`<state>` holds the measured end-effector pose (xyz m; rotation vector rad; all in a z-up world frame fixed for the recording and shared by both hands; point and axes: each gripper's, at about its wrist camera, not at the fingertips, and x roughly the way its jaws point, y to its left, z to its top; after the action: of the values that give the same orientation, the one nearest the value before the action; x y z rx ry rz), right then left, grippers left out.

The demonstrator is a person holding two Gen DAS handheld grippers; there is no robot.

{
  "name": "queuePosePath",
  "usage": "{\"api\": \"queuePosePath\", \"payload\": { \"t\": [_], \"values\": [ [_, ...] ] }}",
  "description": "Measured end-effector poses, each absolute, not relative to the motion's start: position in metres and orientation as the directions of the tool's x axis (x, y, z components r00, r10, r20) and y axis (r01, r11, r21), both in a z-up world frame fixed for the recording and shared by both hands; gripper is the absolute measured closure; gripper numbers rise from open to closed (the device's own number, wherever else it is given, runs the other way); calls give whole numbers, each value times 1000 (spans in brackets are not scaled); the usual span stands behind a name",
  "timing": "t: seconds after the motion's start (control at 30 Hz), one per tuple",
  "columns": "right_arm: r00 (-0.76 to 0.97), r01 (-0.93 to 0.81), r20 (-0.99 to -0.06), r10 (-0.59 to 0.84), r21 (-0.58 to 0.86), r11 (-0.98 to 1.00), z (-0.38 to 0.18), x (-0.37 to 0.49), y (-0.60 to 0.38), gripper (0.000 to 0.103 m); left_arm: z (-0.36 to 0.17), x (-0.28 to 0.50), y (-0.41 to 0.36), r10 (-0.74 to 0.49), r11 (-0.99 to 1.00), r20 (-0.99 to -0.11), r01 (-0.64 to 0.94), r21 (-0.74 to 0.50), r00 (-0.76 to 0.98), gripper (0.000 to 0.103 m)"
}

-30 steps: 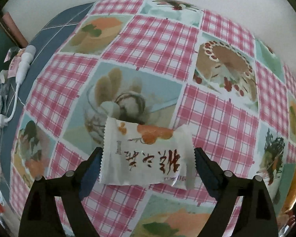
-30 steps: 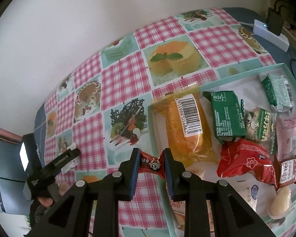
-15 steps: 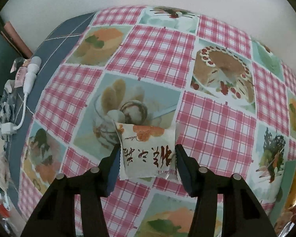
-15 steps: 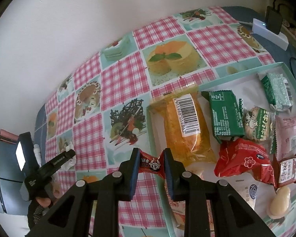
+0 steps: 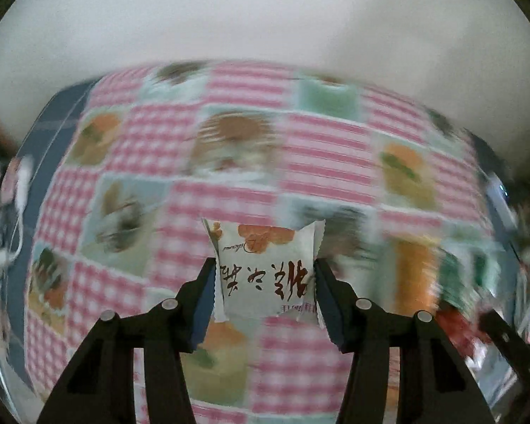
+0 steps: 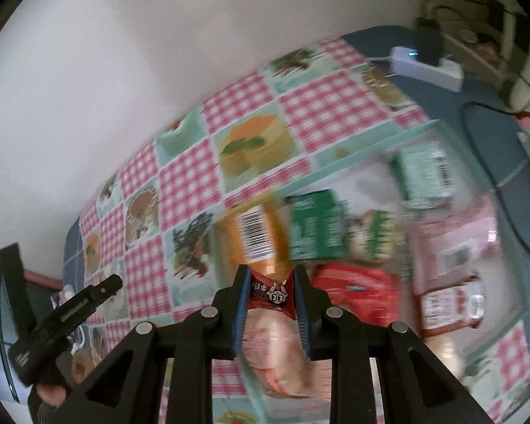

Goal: Organize snacks
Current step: 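Carry both snacks into the tray and open both tools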

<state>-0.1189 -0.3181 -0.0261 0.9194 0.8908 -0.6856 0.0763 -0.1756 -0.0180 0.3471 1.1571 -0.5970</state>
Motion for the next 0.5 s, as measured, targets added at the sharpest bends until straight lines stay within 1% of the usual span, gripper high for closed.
{"api": "queuePosePath", "payload": {
  "t": [0.1,0.2,0.27,0.33,0.47,0.5],
  "values": [
    [453,834,-880,-145,361,417,-26,-140,-329,77,-17,32,-215,-294,697,-929,716,-46,227,47],
    [435,855,-887,-154,353,380,-31,-160,-340,77,-26,-5,-244,-297,614,-941,787,-56,165,45],
    [424,866,-892,-158,349,358,-34,-172,-346,76,-30,-23,-256,-302,577,-945,813,-79,123,42],
    [417,876,-894,-163,347,334,-36,-184,-353,75,-34,-34,-262,-296,558,-951,825,-95,91,32],
    [408,888,-900,-154,351,298,-42,-199,-359,74,-30,-37,-258,-283,584,-953,808,-84,106,30],
    [402,891,-904,-146,350,288,-44,-202,-360,73,-29,-36,-253,-284,597,-953,798,-87,109,26]
  ]
}}
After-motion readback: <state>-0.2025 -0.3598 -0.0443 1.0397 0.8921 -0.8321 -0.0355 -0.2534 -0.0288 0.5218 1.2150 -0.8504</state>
